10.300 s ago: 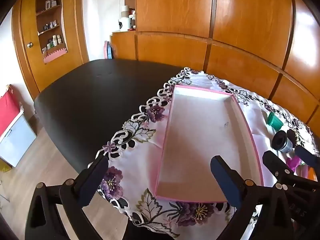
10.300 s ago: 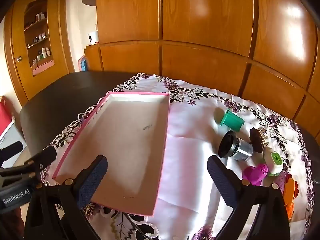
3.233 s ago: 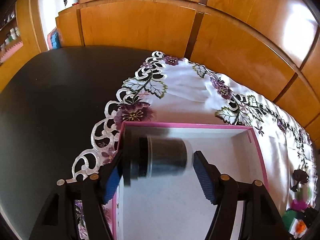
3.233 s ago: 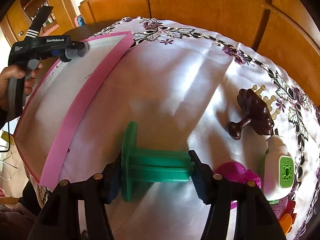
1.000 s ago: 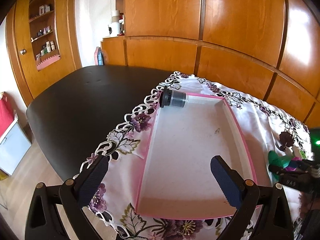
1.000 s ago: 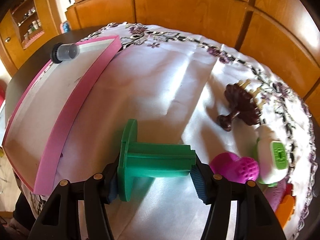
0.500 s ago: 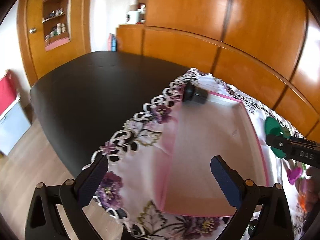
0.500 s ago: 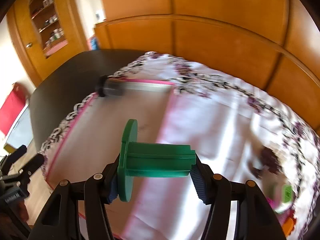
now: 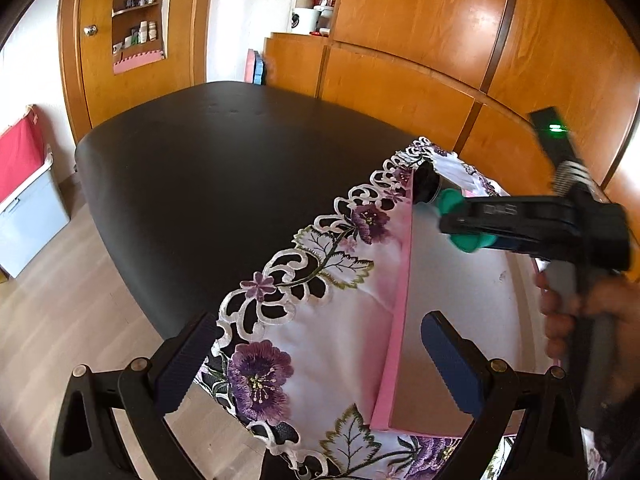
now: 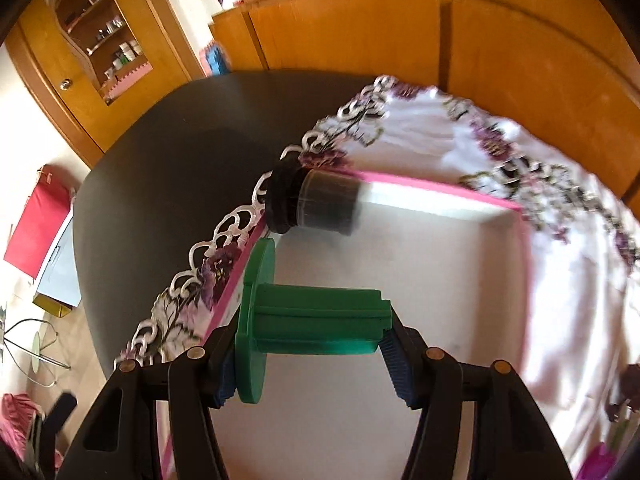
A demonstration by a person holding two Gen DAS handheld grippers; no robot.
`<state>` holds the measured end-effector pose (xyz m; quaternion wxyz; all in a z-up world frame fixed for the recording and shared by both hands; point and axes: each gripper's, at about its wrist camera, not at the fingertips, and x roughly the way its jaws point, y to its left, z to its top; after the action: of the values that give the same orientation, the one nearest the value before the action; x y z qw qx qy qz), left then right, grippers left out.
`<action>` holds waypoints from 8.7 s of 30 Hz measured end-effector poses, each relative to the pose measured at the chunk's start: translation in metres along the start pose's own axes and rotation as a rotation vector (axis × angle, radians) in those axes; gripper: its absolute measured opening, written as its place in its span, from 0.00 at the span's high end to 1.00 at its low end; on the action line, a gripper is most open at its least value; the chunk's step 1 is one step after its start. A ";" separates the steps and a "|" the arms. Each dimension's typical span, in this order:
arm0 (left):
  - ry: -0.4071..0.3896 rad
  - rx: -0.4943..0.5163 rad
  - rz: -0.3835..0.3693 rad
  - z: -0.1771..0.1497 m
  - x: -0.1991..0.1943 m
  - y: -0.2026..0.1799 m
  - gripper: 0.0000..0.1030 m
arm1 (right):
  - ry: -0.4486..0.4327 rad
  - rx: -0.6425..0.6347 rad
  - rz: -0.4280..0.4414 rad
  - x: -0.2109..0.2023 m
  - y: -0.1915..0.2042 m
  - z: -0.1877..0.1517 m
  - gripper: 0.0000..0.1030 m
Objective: Organize rigid objects
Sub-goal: 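Carry the green spool into the tray and release it from the right gripper, then move the left gripper to the magenta dome and grasp it, then hold the magenta dome in the left gripper while the right gripper grasps the white-green plug, then carry the magenta dome into the tray and release it from the left gripper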
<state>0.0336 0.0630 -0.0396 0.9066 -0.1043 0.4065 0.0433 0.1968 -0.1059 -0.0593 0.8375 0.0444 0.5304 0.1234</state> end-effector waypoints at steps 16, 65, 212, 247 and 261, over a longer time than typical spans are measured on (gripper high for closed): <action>-0.017 0.042 -0.076 0.001 -0.006 -0.014 0.00 | -0.080 0.020 0.057 -0.043 -0.016 -0.026 0.27; 0.066 0.518 -0.334 -0.038 -0.032 -0.199 0.00 | -0.386 0.740 -0.422 -0.243 -0.350 -0.230 0.26; 0.023 0.446 -0.579 -0.022 -0.041 -0.239 0.67 | -0.069 0.187 -0.409 -0.107 -0.298 -0.174 0.49; 0.093 0.348 -0.295 0.043 0.073 -0.179 0.46 | -0.054 0.133 -0.462 -0.104 -0.292 -0.171 0.49; 0.046 0.355 -0.236 -0.015 0.009 -0.160 0.45 | -0.059 0.096 -0.488 -0.104 -0.288 -0.172 0.50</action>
<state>0.0549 -0.0965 -0.0318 0.9001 0.0093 0.4134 -0.1375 0.0459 -0.4201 -0.1015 0.8545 -0.0418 0.5062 -0.1092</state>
